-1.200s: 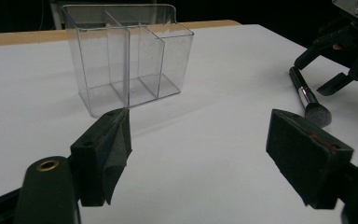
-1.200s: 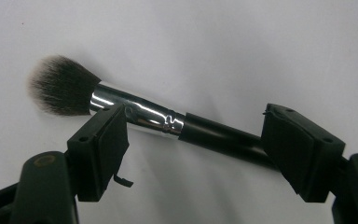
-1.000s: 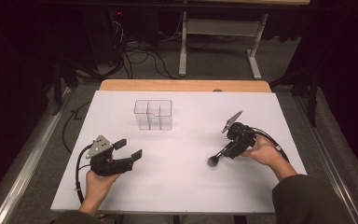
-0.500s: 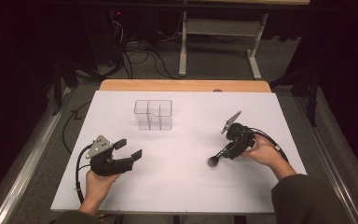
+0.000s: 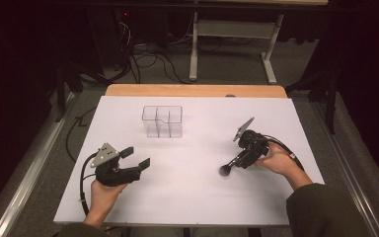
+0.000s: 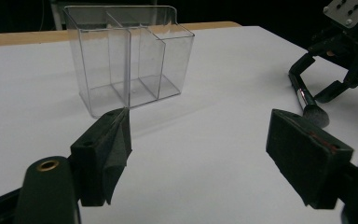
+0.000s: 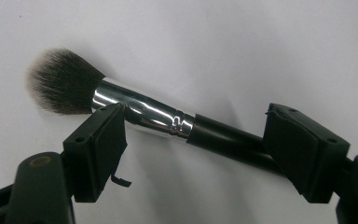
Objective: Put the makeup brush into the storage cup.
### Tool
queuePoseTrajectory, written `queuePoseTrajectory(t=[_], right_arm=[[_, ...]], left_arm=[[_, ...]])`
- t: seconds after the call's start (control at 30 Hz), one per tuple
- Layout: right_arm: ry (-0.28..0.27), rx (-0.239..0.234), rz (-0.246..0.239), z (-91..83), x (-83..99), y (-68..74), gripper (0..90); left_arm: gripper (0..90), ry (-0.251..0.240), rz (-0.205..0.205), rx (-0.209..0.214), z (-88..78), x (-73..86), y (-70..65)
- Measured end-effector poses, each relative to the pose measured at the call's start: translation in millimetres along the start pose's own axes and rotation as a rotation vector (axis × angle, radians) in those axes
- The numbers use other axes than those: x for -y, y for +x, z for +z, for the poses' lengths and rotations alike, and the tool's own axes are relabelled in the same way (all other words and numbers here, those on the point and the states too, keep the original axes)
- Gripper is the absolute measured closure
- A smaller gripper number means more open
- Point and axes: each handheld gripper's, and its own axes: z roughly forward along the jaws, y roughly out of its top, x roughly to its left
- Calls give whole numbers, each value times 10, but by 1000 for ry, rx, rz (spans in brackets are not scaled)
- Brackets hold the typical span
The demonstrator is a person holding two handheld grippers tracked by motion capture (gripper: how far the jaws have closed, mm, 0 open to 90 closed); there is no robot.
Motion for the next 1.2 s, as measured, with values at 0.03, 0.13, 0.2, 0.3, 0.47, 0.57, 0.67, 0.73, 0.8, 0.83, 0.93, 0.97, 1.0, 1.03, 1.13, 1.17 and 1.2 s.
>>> queuePoseTrajectory(t=[0.03, 0.13, 0.2, 0.3, 0.47, 0.57, 0.67, 0.73, 0.8, 0.83, 0.93, 0.97, 1.0, 1.03, 1.13, 1.17, 1.2], right_arm=[[0, 0, 0, 1, 0, 0, 228], [0, 0, -1, 2, 0, 1, 227], [2, -1, 2, 2, -3, 3, 226], [0, -8, -2, 8, -6, -1, 224], [3, -26, 12, 36, -17, 3, 187], [-4, -32, 2, 47, -16, -13, 187], [10, -35, 3, 44, -14, -7, 187], [13, -35, -1, 47, -13, -7, 188], [17, -33, 2, 50, -10, -3, 196], [19, -30, 2, 52, -10, -1, 204], [27, -29, 0, 54, -7, 3, 228], [30, -29, 2, 54, -7, 3, 235], [35, -30, 5, 54, -6, 1, 242], [41, -33, 12, 52, -3, 1, 254], [46, -39, 20, 46, 4, -3, 289], [47, -40, 24, 45, 8, -4, 298], [49, -39, 26, 43, 10, -6, 308]], left_arm=[[224, 0, 1, 0, -1, 0, 0], [224, -1, 0, 0, -3, 0, 0], [224, -1, 0, 0, -2, 0, 0], [224, -2, 1, 0, -3, 0, -2], [223, -6, 1, -1, -12, -2, 3], [224, -9, -2, -2, -15, -3, 7], [224, -8, 0, -1, -12, -2, 3], [224, -9, 1, -1, -13, -2, 2], [224, -9, 1, -3, -16, -3, 3], [224, -9, 2, -4, -17, -3, 4], [224, -8, 1, -2, -14, -2, 3], [223, -8, 1, -2, -13, -2, 2], [224, -8, 2, -2, -14, -2, 1], [223, -9, 2, -2, -14, -2, 1], [223, -8, 2, -2, -15, -2, 2], [223, -9, 2, -2, -16, -2, 1], [224, -9, 2, -2, -15, -2, 0]])
